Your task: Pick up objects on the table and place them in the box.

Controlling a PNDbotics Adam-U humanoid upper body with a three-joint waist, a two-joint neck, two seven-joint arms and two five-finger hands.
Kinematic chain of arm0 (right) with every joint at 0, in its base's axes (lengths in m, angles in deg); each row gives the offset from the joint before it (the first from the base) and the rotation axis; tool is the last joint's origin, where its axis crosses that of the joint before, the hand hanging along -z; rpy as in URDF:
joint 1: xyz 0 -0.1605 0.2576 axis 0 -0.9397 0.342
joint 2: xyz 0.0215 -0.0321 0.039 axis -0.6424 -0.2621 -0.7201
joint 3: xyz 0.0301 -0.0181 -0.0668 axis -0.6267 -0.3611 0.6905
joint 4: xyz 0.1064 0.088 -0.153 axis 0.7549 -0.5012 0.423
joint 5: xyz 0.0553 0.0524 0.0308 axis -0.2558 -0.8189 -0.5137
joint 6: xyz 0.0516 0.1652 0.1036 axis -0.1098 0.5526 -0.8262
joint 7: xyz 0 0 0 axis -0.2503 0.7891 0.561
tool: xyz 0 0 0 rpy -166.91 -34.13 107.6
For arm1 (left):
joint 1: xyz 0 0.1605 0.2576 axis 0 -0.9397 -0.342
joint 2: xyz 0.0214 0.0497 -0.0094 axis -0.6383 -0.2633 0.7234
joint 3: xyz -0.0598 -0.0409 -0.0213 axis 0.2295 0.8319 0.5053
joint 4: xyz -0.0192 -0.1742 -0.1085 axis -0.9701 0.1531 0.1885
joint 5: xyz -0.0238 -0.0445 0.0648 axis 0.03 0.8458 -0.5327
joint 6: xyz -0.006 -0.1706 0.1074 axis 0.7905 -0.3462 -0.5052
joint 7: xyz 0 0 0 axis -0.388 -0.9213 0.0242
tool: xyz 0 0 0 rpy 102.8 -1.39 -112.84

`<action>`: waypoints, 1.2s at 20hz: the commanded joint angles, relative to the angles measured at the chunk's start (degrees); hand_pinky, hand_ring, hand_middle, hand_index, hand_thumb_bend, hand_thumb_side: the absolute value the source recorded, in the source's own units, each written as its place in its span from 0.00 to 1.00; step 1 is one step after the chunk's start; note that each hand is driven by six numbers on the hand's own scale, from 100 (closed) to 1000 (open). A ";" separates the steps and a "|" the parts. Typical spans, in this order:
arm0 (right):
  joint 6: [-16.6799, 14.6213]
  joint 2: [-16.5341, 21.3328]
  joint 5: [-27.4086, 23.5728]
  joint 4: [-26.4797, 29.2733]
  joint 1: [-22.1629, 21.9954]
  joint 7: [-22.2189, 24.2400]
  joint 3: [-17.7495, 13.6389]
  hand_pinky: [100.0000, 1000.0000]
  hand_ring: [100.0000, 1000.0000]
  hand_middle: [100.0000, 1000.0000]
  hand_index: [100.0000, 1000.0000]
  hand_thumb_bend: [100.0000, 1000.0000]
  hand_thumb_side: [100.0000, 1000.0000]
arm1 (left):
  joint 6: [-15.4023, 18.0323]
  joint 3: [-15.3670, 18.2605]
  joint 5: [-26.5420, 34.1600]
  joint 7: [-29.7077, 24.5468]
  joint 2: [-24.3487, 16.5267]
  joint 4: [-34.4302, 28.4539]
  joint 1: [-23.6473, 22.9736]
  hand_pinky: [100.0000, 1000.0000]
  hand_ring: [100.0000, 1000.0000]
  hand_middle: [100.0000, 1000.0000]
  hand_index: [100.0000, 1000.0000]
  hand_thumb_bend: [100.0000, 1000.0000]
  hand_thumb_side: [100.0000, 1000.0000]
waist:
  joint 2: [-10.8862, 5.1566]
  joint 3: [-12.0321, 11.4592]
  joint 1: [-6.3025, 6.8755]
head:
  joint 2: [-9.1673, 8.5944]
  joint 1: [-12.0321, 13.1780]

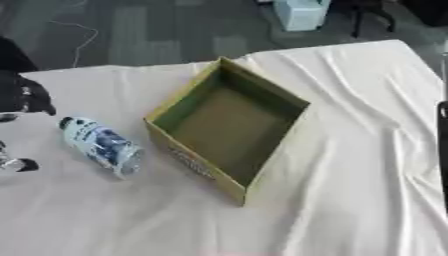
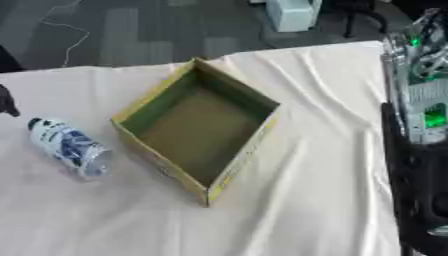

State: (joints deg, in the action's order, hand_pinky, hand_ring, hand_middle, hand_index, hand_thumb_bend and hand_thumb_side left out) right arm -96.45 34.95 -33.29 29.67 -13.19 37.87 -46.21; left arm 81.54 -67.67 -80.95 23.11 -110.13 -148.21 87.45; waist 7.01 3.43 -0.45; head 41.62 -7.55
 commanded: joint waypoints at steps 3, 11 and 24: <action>-16.02 0.72 -0.26 0.74 1.12 -16.51 -0.09 0.32 0.25 0.38 0.41 0.00 0.99 | -1.78 0.65 4.72 -3.09 -1.68 -3.35 2.21 0.78 0.87 0.73 0.84 0.48 0.65 | -0.64 0.05 0.34 | 0.06 0.23; -16.02 0.66 -0.27 0.74 1.23 -16.51 0.19 0.32 0.25 0.38 0.41 0.00 0.99 | -2.41 -0.65 11.01 -6.25 -0.42 -4.63 4.55 0.73 0.84 0.82 0.85 0.52 0.59 | -0.71 0.32 0.56 | -0.34 0.51; -16.02 0.02 -1.50 0.74 2.32 -16.51 -0.14 0.32 0.25 0.38 0.41 0.00 0.98 | -2.20 -3.03 23.07 -10.56 1.94 -5.57 5.53 0.68 0.79 0.91 0.85 0.60 0.52 | -0.22 1.11 0.48 | 0.42 1.39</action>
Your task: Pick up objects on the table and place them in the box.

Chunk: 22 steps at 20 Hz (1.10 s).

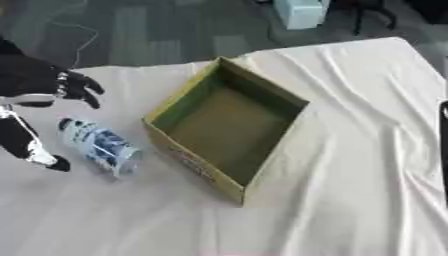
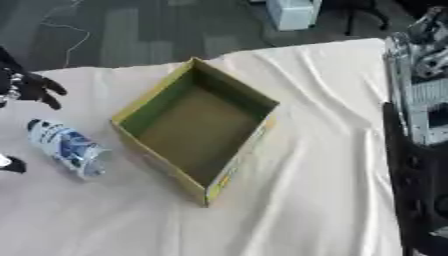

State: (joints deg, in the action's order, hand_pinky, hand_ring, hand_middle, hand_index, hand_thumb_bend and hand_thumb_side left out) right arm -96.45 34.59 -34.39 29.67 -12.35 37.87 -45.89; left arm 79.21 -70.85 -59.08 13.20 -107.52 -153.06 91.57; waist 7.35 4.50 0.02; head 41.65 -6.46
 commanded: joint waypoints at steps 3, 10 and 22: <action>-16.02 0.26 -0.50 0.74 1.61 -16.51 -0.44 0.32 0.25 0.38 0.41 0.00 0.98 | 0.50 -0.48 2.07 -1.32 -0.16 -0.82 1.58 0.67 0.79 0.93 0.86 0.62 0.51 | -0.39 0.09 -0.08 | 0.38 -0.08; -16.02 0.02 -0.84 0.74 2.06 -16.51 -0.32 0.32 0.25 0.38 0.41 0.00 0.98 | 1.04 -1.19 2.65 -2.30 0.70 -0.64 2.59 0.67 0.79 0.93 0.85 0.61 0.50 | -0.03 0.20 -0.15 | -0.25 -1.63; -16.02 -1.09 -1.59 0.74 3.89 -16.51 -0.37 0.32 0.25 0.39 0.41 0.00 0.98 | 2.77 -1.34 -0.79 -1.70 1.47 1.98 2.77 0.69 0.80 0.91 0.81 0.59 0.49 | 1.43 1.07 -0.09 | -2.71 -3.18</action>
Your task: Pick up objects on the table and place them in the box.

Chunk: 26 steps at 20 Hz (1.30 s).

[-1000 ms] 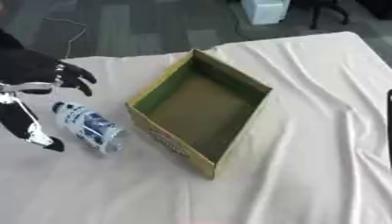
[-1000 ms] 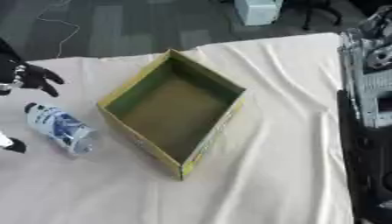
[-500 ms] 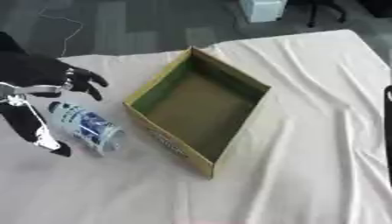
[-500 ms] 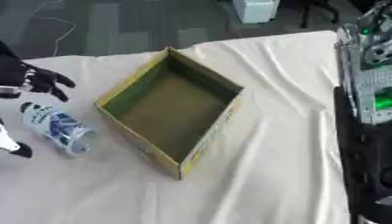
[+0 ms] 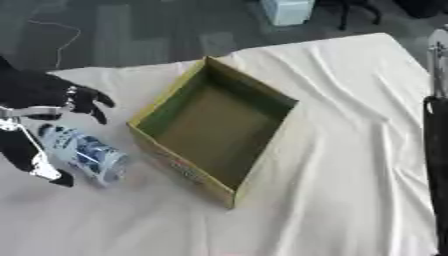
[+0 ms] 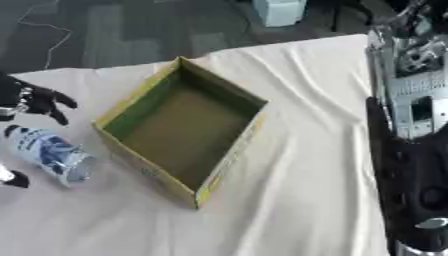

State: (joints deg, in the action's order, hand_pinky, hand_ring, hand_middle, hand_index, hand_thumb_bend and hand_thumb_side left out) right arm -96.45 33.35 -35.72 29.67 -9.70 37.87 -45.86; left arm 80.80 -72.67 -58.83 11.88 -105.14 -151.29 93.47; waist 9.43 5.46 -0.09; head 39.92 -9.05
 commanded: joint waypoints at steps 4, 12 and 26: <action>-16.02 -0.28 -0.48 0.74 1.87 -16.51 -0.51 0.32 0.25 0.38 0.41 0.00 0.98 | 1.88 0.69 -2.37 0.73 -0.86 1.27 0.37 0.69 0.81 0.91 0.79 0.59 0.49 | -0.09 0.32 -0.04 | -1.17 -0.44; -16.02 -0.66 -0.94 0.74 2.44 -16.51 -0.60 0.32 0.25 0.38 0.41 0.00 0.98 | 2.90 0.84 -4.93 2.44 -0.71 3.01 -0.06 0.69 0.80 0.89 0.77 0.57 0.50 | 0.31 0.61 0.04 | -1.42 -0.56; -16.02 -0.84 -1.45 0.74 2.99 -16.51 -0.66 0.32 0.25 0.38 0.40 0.00 0.98 | 3.64 0.73 -8.42 3.61 -0.22 5.59 -0.63 0.70 0.81 0.87 0.76 0.56 0.50 | 0.64 0.80 0.05 | -2.33 -1.01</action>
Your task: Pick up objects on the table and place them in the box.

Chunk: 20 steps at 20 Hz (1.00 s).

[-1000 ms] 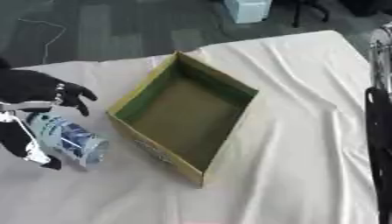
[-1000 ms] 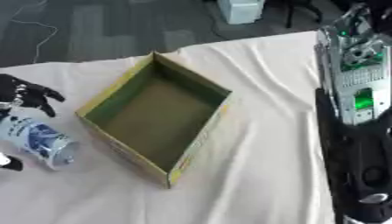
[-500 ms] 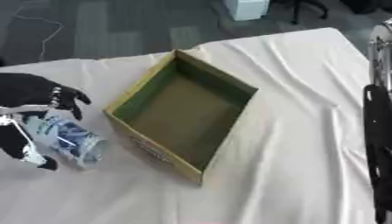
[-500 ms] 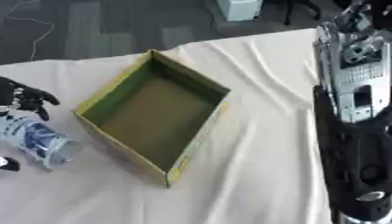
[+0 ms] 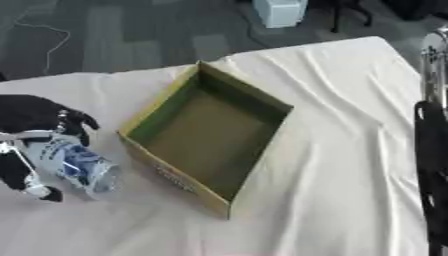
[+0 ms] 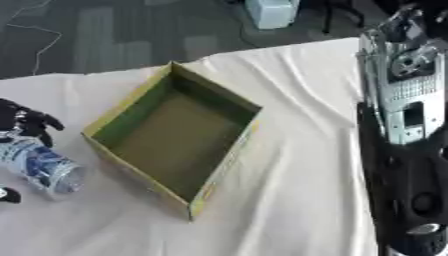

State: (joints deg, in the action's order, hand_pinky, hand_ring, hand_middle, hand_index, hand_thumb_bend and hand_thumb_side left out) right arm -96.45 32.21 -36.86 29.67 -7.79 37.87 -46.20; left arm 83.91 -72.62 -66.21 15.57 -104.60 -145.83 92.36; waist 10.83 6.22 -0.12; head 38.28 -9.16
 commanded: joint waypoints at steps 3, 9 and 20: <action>-16.02 0.19 -0.37 0.74 1.16 -16.51 -0.37 0.32 0.25 0.38 0.40 0.00 0.98 | 1.00 0.52 -2.90 -0.47 -0.61 0.89 0.37 0.71 0.82 0.87 0.76 0.58 0.47 | -0.70 0.12 0.09 | -0.57 -0.80; -16.02 0.17 -0.53 0.74 1.28 -16.51 -0.45 0.32 0.25 0.38 0.40 0.00 0.98 | 2.46 0.37 -7.77 -0.09 -0.39 2.18 0.09 0.73 0.84 0.83 0.74 0.52 0.50 | -0.62 0.16 0.10 | -0.24 -0.63; -16.02 0.16 -0.60 0.74 1.42 -16.51 -0.40 0.32 0.25 0.38 0.40 0.00 0.98 | 3.82 0.11 -10.41 1.54 0.36 4.15 -0.16 0.73 0.84 0.83 0.73 0.52 0.50 | -0.57 0.12 0.06 | -0.12 -0.49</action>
State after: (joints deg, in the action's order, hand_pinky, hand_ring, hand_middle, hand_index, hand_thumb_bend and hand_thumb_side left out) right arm -96.45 31.88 -37.27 29.67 -7.58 37.87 -46.23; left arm 86.80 -72.96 -76.28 17.64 -103.35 -141.44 91.79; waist 11.03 6.28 -0.12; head 38.21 -9.16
